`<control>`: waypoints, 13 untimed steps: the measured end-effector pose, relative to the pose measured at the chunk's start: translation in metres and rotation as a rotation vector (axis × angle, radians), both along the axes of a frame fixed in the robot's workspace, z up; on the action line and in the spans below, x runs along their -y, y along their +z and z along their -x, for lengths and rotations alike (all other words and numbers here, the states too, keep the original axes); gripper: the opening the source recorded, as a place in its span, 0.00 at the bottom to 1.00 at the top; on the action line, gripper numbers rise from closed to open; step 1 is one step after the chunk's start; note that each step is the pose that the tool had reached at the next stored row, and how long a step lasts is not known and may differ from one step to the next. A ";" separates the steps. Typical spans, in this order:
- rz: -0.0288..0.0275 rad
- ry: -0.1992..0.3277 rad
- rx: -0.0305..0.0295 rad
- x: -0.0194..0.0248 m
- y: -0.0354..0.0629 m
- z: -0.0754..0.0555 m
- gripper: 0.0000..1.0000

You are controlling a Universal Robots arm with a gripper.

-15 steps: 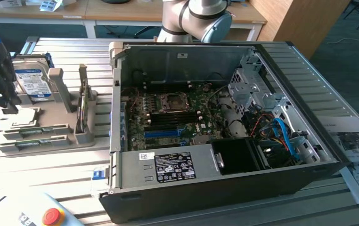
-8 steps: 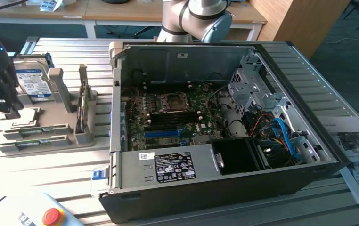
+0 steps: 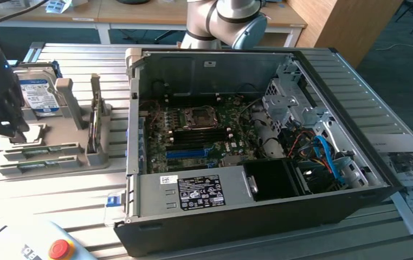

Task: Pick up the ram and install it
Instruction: 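Pick up the ram and move it above insertion slot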

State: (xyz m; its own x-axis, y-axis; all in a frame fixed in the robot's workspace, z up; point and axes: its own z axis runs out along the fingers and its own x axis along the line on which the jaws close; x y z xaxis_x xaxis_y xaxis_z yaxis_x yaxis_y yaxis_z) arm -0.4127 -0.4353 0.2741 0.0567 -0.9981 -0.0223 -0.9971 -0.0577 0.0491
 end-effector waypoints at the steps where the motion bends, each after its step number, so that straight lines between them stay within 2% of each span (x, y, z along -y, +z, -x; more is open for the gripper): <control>1: 0.0001 0.000 -0.0001 0.0003 -0.0017 0.000 0.31; 13: 0.0000 0.000 0.0000 0.0030 -0.0236 0.000 0.31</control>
State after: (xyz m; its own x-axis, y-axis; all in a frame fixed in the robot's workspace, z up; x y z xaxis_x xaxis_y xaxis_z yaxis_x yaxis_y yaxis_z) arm -0.4131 -0.4384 0.2505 0.0566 -0.9981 -0.0224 -0.9971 -0.0577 0.0491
